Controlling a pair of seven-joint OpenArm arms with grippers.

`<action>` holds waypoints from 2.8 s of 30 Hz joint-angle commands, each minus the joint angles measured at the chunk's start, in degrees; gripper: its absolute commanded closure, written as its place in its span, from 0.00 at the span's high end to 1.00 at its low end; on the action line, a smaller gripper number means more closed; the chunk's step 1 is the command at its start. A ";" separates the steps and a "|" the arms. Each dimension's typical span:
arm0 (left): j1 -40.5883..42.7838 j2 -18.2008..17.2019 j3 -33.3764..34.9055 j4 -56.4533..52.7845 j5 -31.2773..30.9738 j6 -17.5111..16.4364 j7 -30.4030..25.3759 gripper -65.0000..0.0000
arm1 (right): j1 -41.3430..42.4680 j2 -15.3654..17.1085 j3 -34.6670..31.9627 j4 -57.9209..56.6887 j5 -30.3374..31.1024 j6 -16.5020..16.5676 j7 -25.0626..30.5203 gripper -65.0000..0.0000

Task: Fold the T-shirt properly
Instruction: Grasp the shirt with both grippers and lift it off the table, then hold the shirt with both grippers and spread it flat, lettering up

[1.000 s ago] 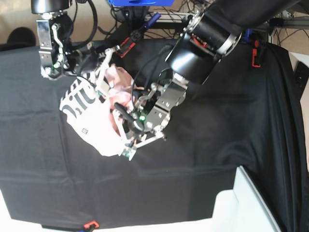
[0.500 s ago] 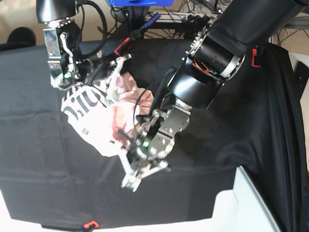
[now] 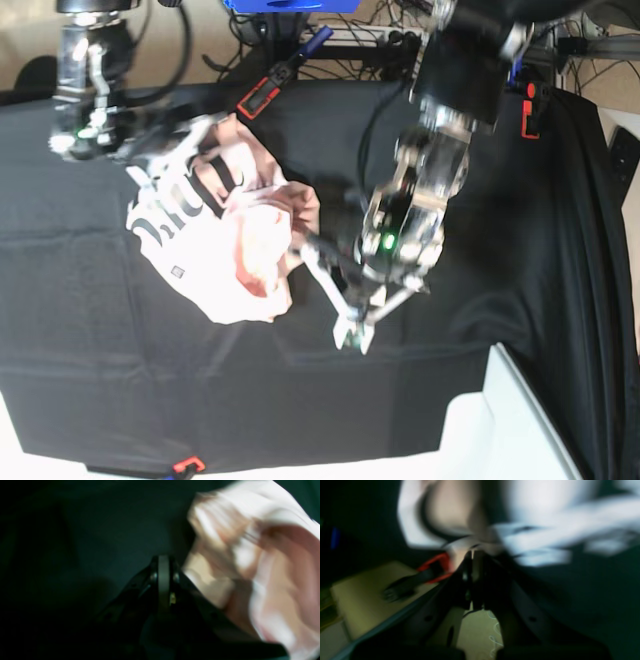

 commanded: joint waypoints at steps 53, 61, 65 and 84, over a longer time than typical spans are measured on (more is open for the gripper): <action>-23.39 10.24 2.71 -51.73 0.10 -0.16 -30.44 0.00 | 14.49 -6.10 -11.88 -24.86 0.42 0.26 9.69 0.00; -26.55 11.11 2.71 -54.63 -0.25 -0.16 -35.18 0.00 | 16.78 -6.37 -14.87 -25.04 0.60 0.17 10.13 0.00; -27.78 11.11 2.62 -54.81 -0.34 -0.16 -37.47 0.00 | 18.27 -7.60 -15.66 -25.04 0.60 0.17 10.04 0.00; -19.70 6.20 -7.23 -40.48 -0.52 -0.16 -33.43 0.00 | 9.66 -3.64 -15.14 4.94 0.33 0.17 1.51 0.00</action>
